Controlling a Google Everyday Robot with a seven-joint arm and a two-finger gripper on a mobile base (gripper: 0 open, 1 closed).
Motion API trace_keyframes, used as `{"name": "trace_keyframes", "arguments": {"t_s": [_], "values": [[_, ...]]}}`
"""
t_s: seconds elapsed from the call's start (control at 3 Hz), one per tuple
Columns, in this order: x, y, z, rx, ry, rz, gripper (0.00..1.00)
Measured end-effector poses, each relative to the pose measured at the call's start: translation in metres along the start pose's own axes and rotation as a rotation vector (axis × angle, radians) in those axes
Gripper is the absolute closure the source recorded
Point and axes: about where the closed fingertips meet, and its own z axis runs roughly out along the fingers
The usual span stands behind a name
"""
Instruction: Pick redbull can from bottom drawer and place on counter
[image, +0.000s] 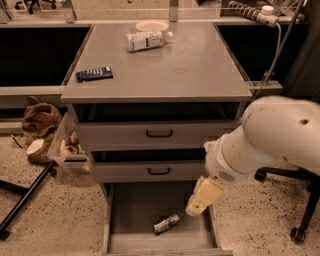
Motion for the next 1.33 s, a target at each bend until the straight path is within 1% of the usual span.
{"name": "trace_keyframes", "arguments": {"t_s": [0.33, 0.67, 1.0, 1.33], "values": [[0.009, -0.002, 0.094, -0.051, -0.033, -0.035, 0.0], [0.015, -0.01, 0.178, -0.072, -0.108, -0.031, 0.0], [0.02, -0.011, 0.215, -0.08, -0.154, 0.017, 0.0], [0.02, -0.011, 0.215, -0.08, -0.154, 0.017, 0.0]]}}
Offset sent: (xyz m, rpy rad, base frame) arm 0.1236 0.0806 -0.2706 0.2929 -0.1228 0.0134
